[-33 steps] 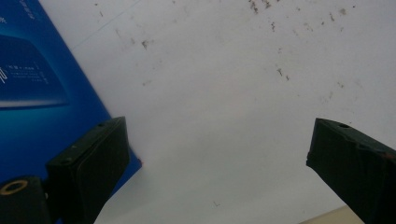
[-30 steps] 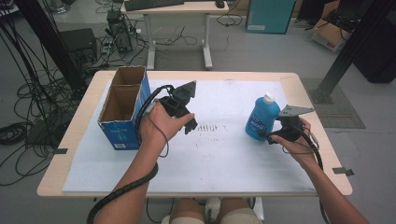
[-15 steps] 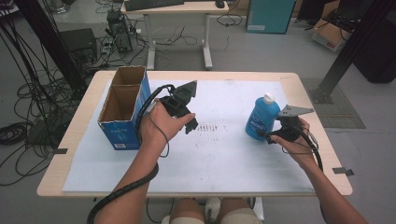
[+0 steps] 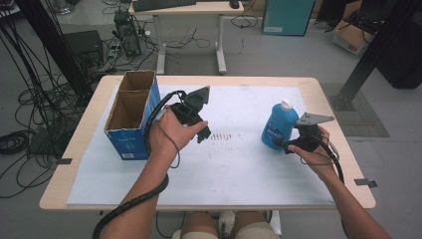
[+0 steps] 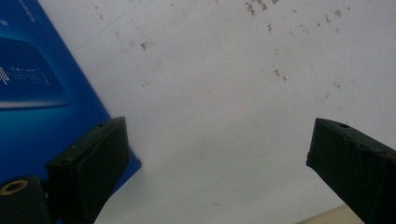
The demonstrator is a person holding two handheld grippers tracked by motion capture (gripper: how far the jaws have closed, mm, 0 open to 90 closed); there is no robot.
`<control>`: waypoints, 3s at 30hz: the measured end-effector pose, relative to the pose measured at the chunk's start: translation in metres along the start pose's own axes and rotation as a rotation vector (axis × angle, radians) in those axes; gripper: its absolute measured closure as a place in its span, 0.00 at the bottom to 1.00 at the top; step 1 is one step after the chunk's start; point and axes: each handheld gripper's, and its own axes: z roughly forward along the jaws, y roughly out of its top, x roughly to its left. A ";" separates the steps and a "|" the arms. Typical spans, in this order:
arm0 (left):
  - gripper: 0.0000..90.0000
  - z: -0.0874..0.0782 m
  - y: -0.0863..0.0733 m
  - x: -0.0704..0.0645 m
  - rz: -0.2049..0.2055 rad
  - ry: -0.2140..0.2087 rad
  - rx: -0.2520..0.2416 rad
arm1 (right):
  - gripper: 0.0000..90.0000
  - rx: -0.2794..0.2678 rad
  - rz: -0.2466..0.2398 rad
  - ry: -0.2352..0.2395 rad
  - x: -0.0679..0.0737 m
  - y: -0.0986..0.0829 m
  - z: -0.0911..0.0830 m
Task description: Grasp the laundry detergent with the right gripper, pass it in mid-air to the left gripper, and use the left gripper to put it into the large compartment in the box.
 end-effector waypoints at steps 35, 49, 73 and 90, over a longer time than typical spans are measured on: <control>0.07 -0.001 0.001 -0.001 0.004 0.001 -0.008 | 0.02 -0.024 -0.004 -0.006 -0.002 -0.001 0.001; 0.07 -0.002 0.001 -0.001 0.000 -0.003 -0.008 | 0.02 -0.032 -0.006 -0.012 -0.002 -0.001 0.002; 0.07 0.000 0.001 -0.002 0.002 -0.005 -0.006 | 0.02 -0.035 -0.012 -0.019 -0.003 -0.001 0.003; 0.07 -0.002 0.002 -0.002 0.005 -0.005 -0.007 | 0.03 -0.040 -0.019 -0.022 -0.002 0.000 0.003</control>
